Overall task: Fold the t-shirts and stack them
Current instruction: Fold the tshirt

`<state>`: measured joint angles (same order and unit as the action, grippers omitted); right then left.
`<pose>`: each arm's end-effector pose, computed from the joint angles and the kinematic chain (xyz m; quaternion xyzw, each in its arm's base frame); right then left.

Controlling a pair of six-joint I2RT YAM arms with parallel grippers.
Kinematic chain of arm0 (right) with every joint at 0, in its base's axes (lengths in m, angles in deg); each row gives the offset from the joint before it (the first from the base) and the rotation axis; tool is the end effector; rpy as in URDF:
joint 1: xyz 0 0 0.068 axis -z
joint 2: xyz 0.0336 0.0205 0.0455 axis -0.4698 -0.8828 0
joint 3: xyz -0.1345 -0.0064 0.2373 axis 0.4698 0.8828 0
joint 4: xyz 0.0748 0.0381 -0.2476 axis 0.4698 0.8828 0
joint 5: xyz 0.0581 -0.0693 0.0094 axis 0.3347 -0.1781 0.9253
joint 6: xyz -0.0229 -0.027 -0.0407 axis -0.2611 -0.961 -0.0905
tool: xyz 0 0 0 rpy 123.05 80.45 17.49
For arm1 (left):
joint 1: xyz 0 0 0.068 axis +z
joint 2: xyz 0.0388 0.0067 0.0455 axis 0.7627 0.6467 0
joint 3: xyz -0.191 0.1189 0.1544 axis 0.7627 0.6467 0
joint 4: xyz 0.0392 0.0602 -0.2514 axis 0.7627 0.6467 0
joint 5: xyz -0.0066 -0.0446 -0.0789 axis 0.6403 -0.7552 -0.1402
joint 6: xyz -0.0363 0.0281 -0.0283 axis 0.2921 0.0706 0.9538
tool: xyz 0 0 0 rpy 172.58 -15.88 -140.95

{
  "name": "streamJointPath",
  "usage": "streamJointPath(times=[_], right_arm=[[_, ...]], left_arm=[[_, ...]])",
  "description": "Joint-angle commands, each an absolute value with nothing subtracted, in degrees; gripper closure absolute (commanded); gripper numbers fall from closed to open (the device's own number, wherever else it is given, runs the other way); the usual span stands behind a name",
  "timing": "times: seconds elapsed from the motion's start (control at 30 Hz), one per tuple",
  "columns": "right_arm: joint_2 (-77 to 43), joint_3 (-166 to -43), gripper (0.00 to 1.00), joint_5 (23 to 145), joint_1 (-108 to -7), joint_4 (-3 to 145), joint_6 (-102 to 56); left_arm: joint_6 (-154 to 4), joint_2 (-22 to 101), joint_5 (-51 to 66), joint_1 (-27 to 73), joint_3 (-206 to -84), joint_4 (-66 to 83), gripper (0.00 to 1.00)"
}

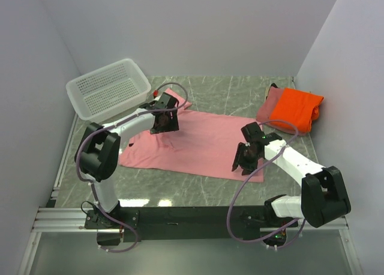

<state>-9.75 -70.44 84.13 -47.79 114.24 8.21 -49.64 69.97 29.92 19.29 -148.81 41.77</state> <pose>0.1982 0.0764 0.1818 0.1478 0.9789 0.1196 0.0746 0.3382 -0.1882 0.2040 -0.0862 0.9572 -0.0373 0.2738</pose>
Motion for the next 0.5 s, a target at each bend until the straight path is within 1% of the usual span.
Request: streamJointPath(times=[0.0, 0.13, 0.23, 0.47], right_arm=[[-10.35, -70.43, 0.47, 84.54, -48.67, 112.59, 9.03], [-10.88, -70.78, 0.47, 84.62, -49.64, 112.42, 9.12], [-11.49, -71.22, 0.47, 84.54, -50.08, 112.33, 9.3], [-11.94, -71.92, 0.47, 84.45, -51.04, 112.24, 9.74]], left_arm=[[-45.58, 64.77, 33.85, 19.12, -146.13, 43.07, 0.23], [-44.69, 63.88, 31.76, 19.12, -142.53, 40.7, 0.21], [-45.04, 65.03, 27.8, 19.12, -142.0, 38.59, 0.21], [-44.51, 67.92, 23.58, 18.42, -142.26, 36.22, 0.19]])
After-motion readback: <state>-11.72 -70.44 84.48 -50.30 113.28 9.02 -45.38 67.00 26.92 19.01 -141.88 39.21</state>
